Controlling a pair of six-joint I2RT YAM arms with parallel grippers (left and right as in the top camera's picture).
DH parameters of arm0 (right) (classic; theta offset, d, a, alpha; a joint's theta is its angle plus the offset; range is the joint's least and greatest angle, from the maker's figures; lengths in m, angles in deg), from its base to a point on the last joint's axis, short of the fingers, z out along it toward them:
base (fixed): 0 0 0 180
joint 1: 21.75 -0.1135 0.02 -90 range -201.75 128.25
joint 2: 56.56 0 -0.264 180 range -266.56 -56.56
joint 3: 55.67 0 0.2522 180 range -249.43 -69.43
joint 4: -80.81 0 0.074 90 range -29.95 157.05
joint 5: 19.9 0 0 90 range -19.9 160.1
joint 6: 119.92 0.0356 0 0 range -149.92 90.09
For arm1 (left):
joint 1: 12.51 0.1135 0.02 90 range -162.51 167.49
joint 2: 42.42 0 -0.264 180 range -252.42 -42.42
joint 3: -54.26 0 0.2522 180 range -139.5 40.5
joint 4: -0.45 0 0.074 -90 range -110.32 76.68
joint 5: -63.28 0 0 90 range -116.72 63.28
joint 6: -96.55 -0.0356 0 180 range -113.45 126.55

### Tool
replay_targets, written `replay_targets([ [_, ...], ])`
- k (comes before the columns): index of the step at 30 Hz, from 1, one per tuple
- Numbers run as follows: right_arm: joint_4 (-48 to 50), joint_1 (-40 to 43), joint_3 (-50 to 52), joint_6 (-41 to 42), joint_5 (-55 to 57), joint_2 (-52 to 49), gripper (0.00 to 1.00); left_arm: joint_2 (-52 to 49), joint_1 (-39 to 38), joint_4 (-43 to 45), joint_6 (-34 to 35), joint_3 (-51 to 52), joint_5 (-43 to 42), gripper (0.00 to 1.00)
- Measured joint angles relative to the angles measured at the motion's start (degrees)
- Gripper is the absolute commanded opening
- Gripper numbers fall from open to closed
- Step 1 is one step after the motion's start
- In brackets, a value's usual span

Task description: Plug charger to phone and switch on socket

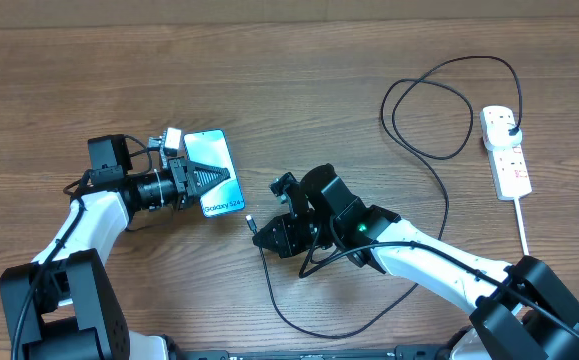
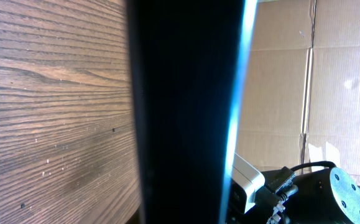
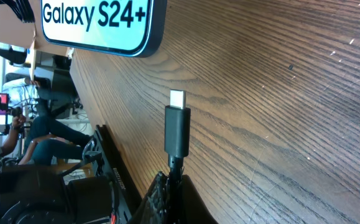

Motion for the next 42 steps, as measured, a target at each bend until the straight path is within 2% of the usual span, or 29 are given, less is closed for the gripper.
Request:
replay_targets([
  [11, -1.4, 0.0, 0.0, -0.02, 0.0, 0.0, 0.04, 0.0, 0.0, 0.33, 0.0, 0.02, 3.34, 0.04],
  [22, -1.51, 0.0, 0.0, -0.02, 0.02, 0.0, 0.04, 0.0, 0.0, 7.93, 0.07, 0.07, 6.16, 0.04],
  [42, -1.46, 0.0, 0.0, 0.04, 0.7, 0.0, 0.04, 0.0, 0.0, 7.15, 0.0, 0.07, 7.85, 0.04],
])
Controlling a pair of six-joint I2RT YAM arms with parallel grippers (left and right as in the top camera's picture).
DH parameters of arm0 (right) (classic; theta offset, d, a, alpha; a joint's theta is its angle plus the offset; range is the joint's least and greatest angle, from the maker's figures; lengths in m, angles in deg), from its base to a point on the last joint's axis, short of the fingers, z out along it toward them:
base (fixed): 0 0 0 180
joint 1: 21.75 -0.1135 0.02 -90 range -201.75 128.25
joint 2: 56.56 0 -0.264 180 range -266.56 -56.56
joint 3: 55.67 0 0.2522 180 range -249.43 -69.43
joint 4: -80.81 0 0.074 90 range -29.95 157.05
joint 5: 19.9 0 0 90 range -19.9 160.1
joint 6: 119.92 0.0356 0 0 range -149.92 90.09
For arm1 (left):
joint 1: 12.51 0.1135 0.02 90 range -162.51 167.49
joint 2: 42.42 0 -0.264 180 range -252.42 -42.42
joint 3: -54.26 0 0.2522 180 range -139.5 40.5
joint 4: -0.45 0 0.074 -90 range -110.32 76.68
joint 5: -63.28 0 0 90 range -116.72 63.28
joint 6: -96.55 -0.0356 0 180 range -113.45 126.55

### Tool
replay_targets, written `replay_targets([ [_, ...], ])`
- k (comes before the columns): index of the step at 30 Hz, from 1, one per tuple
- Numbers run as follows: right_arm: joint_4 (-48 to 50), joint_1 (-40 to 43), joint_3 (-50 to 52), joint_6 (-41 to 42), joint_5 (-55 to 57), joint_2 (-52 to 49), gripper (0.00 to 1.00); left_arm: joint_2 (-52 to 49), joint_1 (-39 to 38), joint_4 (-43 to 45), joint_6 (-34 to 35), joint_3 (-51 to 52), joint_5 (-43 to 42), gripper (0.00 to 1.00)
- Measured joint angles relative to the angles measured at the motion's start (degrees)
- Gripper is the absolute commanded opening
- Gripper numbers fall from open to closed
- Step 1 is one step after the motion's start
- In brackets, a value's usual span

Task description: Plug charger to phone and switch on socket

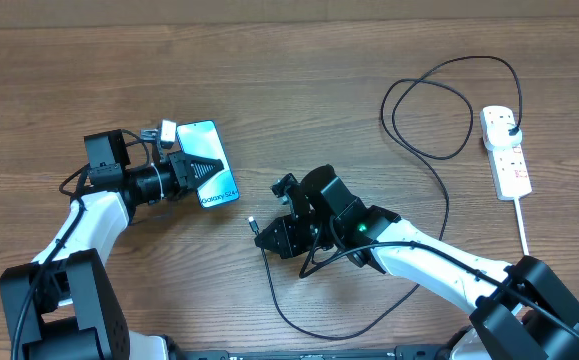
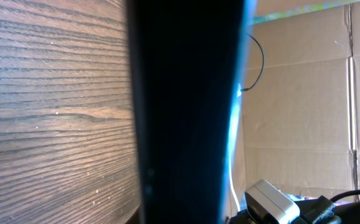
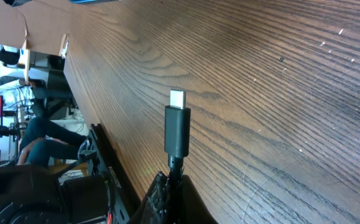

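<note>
A blue-screened Galaxy phone (image 1: 212, 166) is at the left of the table, with my left gripper (image 1: 195, 168) shut on it. In the left wrist view the phone (image 2: 186, 112) fills the middle as a dark slab. My right gripper (image 1: 269, 234) is shut on the black charger cable just behind its plug (image 1: 253, 222), a little to the right of and below the phone. The plug (image 3: 178, 121) sticks up from the fingers with its silver tip free. The white socket strip (image 1: 506, 150) lies far right.
The black cable (image 1: 439, 150) loops across the right half of the wooden table (image 1: 319, 80) to the strip, and another loop trails toward the front edge. Cardboard walls (image 2: 304, 106) stand behind the table.
My left gripper has shifted the phone a little up and left and turned it. The phone's lettered end has left the right wrist view. The right gripper and plug stand where they were.
</note>
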Motion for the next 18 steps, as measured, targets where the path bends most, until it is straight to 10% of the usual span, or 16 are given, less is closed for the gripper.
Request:
replay_targets([
  [18, 0.0, 0.0, 0.0, 1.33, -2.19, 0.0, 0.04, 0.0, 0.0, 0.79, -0.35, 0.0, -4.11, 0.04],
])
